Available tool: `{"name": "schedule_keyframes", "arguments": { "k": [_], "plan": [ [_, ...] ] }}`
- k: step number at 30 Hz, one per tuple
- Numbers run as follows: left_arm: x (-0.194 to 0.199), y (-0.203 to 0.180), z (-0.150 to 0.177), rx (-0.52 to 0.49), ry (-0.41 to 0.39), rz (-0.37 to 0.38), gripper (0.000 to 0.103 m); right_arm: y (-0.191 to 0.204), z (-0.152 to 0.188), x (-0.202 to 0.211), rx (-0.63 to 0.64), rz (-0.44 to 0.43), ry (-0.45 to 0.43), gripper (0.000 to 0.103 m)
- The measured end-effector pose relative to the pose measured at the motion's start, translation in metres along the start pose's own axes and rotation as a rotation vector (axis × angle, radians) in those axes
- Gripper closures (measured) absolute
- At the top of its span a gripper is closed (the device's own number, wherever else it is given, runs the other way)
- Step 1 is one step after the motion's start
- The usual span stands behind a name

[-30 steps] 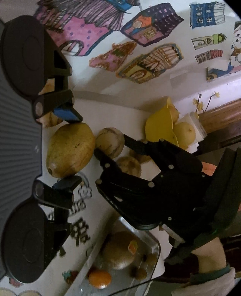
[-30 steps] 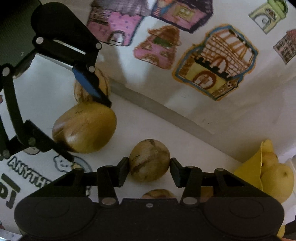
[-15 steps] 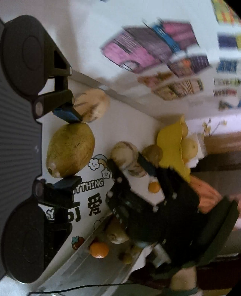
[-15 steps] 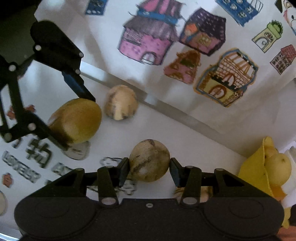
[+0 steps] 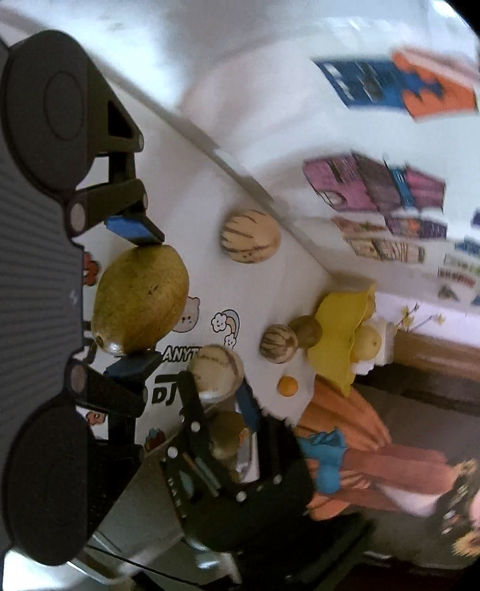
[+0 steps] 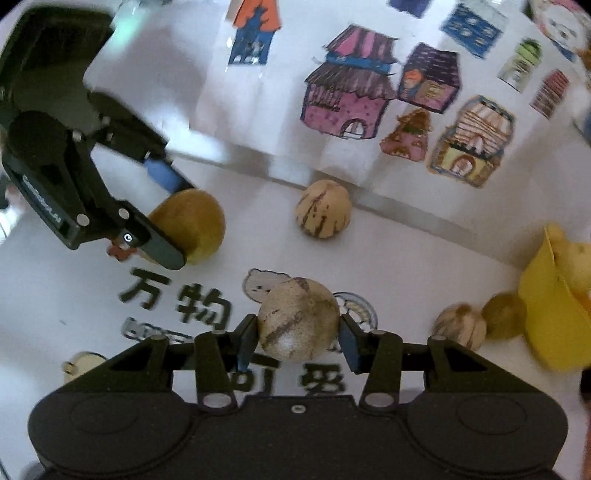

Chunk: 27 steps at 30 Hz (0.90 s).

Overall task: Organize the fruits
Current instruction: 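Carry both fruits over the metal tray and open both tools to release them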

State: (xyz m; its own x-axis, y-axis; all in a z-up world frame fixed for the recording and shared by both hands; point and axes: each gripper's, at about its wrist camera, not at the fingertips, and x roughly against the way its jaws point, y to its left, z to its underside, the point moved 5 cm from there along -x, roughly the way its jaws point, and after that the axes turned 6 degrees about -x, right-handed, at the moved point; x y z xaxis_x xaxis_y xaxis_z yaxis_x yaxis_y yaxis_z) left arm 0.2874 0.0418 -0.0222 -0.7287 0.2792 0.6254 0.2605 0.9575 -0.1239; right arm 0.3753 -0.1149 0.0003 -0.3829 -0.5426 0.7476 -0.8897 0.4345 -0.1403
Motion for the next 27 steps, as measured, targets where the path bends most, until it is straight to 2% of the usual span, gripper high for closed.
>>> {"name": "schedule_keyframes", "arguments": {
  "k": [7,11,15,21,27],
  "plan": [
    [0.01,-0.002,0.007,0.106,-0.037,0.035,0.037,0.006,0.019,0.035,-0.235,-0.04,-0.109,0.054],
    [0.015,-0.017,0.006,0.121,-0.066,0.068,0.037,0.014,0.039,0.062,-0.333,-0.023,-0.172,0.054],
    [0.021,-0.04,0.006,0.107,-0.095,0.093,0.037,0.021,0.064,0.097,-0.445,0.042,-0.237,0.054],
    [0.02,-0.074,0.002,0.11,-0.124,0.143,0.037,0.028,0.103,0.137,-0.579,0.142,-0.285,0.054],
    [0.011,-0.105,0.004,0.118,-0.122,0.191,0.037,0.022,0.141,0.148,-0.679,0.215,-0.27,0.054]
  ]
}}
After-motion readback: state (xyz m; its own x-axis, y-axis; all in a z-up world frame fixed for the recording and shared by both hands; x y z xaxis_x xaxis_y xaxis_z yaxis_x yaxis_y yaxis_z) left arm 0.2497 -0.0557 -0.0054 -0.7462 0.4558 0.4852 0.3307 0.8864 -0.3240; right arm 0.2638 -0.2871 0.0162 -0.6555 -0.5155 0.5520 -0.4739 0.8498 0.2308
